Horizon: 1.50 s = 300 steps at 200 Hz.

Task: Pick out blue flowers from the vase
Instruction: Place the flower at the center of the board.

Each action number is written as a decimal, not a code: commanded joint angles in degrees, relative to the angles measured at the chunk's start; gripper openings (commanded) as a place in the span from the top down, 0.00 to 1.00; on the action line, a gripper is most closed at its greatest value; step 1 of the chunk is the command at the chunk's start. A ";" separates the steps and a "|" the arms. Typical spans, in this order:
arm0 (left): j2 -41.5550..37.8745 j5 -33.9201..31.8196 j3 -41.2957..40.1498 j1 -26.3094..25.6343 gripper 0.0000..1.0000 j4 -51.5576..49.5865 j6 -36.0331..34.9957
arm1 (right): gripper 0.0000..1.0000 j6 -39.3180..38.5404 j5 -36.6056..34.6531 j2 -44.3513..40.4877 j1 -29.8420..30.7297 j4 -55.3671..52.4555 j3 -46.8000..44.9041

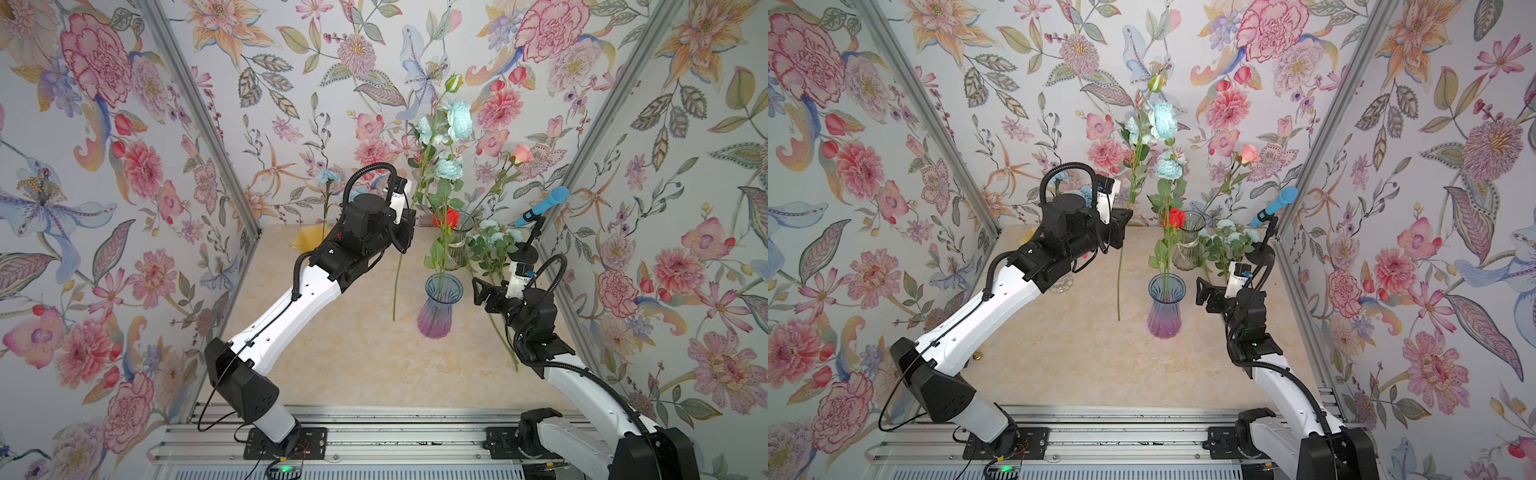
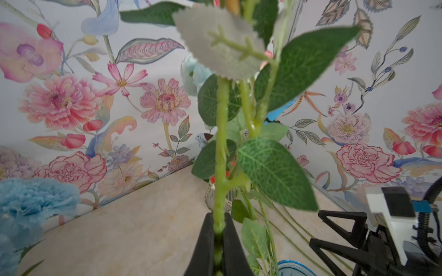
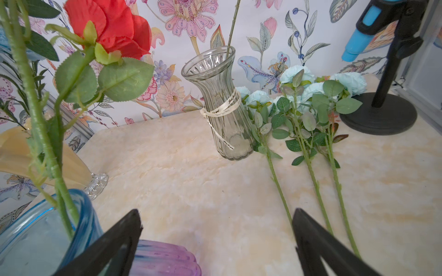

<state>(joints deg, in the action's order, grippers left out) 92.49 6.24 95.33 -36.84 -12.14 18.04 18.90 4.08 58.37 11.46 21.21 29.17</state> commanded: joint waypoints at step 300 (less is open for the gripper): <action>19.09 8.09 -14.74 6.51 0.96 10.36 15.36 | 0.00 1.55 3.94 3.38 -1.71 1.64 2.03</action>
<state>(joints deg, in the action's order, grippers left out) 109.95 13.54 81.08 -30.96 -2.74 32.53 19.55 7.09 61.41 10.09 21.32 29.58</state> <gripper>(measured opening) 0.082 0.998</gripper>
